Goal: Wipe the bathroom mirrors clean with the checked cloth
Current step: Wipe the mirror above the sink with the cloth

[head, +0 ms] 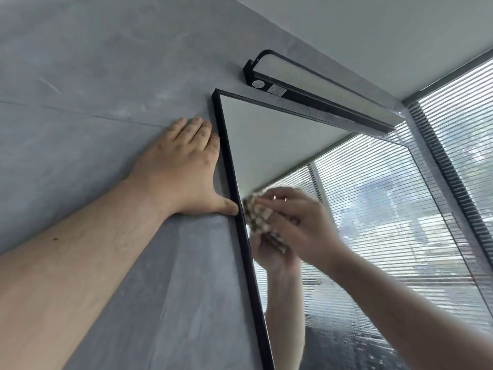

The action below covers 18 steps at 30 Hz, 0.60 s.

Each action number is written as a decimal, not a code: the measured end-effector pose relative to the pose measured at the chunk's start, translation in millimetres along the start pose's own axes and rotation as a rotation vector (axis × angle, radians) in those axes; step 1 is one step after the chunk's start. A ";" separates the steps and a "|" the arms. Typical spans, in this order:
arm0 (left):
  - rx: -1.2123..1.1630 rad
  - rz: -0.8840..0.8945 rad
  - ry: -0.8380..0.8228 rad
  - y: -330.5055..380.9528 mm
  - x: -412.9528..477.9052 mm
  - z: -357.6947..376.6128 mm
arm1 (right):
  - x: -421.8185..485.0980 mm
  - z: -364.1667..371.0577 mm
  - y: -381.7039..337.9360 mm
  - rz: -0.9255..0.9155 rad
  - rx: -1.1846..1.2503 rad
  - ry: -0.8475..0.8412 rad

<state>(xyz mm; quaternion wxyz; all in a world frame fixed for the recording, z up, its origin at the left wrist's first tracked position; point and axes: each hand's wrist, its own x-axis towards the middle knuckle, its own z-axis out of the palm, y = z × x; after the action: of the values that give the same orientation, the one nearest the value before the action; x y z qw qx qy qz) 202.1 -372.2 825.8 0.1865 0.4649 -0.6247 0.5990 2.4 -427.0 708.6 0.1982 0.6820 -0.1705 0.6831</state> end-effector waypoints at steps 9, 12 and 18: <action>0.010 0.001 -0.004 1.8 -1.6 -2.5 | -18.3 11.2 -4.8 -0.174 -0.095 0.087; -0.017 0.007 0.012 0.6 -0.8 -1.1 | 36.0 12.7 -11.1 -0.038 -0.112 0.119; -0.007 0.024 0.033 -0.6 -0.3 2.0 | 104.9 17.7 -18.3 0.146 -0.084 0.151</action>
<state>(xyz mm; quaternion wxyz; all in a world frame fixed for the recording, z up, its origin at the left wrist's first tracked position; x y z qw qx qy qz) 203.3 -373.9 825.5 0.1912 0.4468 -0.6290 0.6067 27.8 -416.1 813.0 0.1884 0.6055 -0.2327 0.7374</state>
